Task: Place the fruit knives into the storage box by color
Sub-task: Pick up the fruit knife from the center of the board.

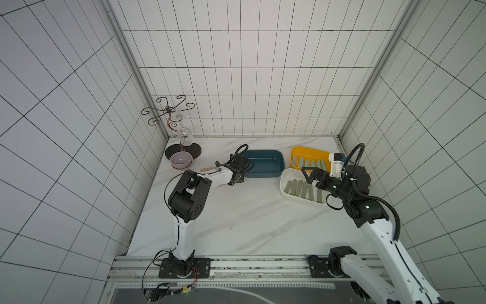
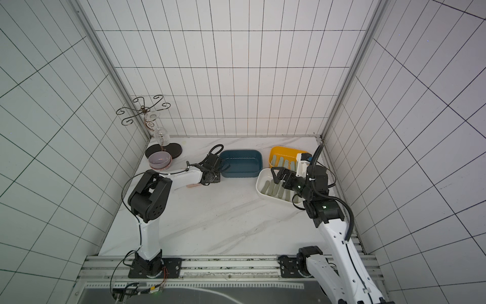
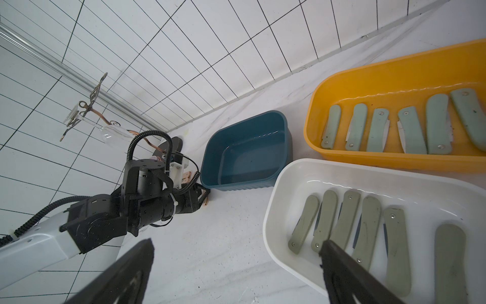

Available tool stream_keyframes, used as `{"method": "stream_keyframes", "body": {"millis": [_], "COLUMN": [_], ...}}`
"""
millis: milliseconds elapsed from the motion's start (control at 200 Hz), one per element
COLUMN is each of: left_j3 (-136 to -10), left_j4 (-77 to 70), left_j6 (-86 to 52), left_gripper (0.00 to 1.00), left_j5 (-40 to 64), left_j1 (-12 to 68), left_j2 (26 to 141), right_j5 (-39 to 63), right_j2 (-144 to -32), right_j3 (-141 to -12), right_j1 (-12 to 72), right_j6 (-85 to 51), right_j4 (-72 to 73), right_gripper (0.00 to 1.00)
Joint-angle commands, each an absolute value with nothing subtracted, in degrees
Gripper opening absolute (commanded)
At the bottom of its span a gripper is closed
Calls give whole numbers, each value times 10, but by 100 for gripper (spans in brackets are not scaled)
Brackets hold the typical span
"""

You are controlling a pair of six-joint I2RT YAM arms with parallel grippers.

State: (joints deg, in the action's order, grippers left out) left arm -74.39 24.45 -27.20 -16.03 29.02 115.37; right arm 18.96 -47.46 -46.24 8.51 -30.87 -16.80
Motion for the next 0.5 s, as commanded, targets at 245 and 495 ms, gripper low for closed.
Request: {"method": "stream_keyframes", "body": {"millis": [245,495], "left_j3": [-727,-717], "left_j4": [234,234], "left_j6": [-258,-257], "left_gripper": [30,23], "left_j5": [-150,-144], "left_j1": [285,284], "left_j2": [1152,1139], "right_j5": [203,204], "right_j2": [-482,-483], "right_j3": [-504,-496], "right_j1": [81,81], "right_j6": [-319,-322], "right_j4": [-157,-150], "right_gripper": [100,100]}}
